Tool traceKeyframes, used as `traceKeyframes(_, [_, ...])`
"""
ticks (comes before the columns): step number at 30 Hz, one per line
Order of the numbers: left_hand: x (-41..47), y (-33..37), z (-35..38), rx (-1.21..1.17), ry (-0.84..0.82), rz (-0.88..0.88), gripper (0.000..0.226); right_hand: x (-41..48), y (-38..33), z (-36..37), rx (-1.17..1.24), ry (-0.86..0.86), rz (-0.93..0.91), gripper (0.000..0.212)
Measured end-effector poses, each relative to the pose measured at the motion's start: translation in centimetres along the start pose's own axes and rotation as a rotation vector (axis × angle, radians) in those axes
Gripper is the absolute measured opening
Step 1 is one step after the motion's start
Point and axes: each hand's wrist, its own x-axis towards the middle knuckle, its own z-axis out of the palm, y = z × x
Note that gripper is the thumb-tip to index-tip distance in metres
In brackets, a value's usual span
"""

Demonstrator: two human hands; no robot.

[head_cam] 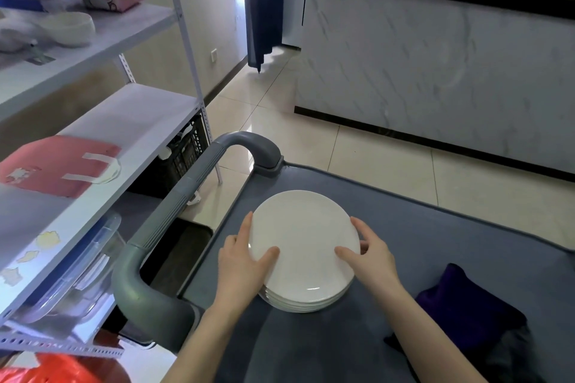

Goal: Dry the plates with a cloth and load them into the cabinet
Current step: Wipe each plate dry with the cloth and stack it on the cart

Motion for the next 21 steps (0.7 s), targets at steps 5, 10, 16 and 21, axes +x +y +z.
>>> traceKeyframes(5, [-0.2,-0.1,-0.2,-0.162,0.013,-0.049,0.082,-0.1,-0.3,0.2,0.149,0.011,-0.032,0.07])
traceKeyframes(10, [-0.4,0.0,-0.4,-0.295,0.003,-0.094,0.086,-0.6,-0.3,0.5,0.213,-0.076,-0.051,0.075])
traceKeyframes(16, [-1.0,0.2,-0.2,-0.37,0.042,-0.116,0.09,-0.8,0.2,0.6,0.278,-0.087,-0.037,0.071])
traceKeyframes(21, [-2.1,0.3,0.1,-0.421,0.135,-0.133,0.088,-1.1,0.0,0.2,0.394,-0.112,-0.03,0.065])
